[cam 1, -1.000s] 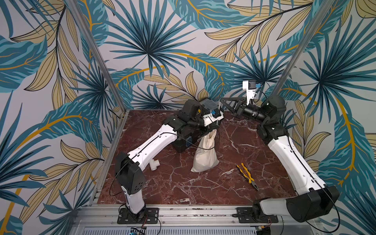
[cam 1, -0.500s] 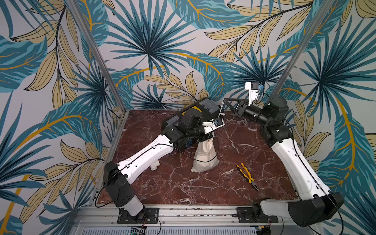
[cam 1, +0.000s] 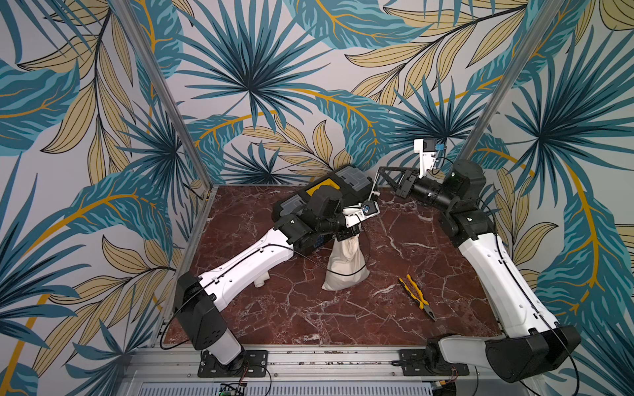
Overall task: Close the soil bag
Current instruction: Frap the soil bag at the center of the board.
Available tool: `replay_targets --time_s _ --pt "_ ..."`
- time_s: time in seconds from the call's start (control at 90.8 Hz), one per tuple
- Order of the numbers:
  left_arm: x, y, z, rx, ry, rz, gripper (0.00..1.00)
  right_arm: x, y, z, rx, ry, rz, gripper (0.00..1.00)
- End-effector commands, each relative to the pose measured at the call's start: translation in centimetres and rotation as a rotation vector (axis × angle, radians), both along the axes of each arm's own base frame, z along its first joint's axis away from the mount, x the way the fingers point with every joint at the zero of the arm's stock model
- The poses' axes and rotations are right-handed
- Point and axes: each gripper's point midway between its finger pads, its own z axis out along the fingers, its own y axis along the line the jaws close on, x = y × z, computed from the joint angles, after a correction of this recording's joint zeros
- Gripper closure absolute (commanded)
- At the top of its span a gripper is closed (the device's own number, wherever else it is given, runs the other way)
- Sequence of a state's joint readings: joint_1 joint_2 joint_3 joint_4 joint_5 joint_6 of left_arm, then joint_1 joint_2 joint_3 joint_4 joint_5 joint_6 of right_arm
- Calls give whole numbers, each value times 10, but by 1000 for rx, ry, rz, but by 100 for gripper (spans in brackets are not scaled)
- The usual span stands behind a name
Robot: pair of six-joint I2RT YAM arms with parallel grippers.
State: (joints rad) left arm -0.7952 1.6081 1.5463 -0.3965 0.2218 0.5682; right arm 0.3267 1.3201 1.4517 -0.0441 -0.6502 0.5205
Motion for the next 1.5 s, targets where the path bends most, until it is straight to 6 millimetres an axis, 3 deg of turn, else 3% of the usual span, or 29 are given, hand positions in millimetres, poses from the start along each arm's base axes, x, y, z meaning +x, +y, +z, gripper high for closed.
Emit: replay_targets --time_s 0.0,0.441,0.595,0.958,1.212,1.487 --pt "-46 21 -95 260 260 -48 93 -6 -38 90 119 -286 -158 100" --pt "-70 30 -111 281 345 -71 93 9 -60 95 125 -288 -239 100" --pt "-77 34 -118 295 373 -83 88 11 -62 99 146 -293 -241 100" --pt "-78 27 -115 279 386 -89 87 -6 -56 123 227 -353 -157 100" --pt "-79 17 -116 285 399 -95 86 -18 -58 156 290 -419 -132 100" --pt "-83 11 -122 294 420 -100 85 -30 -59 168 327 -441 -107 100"
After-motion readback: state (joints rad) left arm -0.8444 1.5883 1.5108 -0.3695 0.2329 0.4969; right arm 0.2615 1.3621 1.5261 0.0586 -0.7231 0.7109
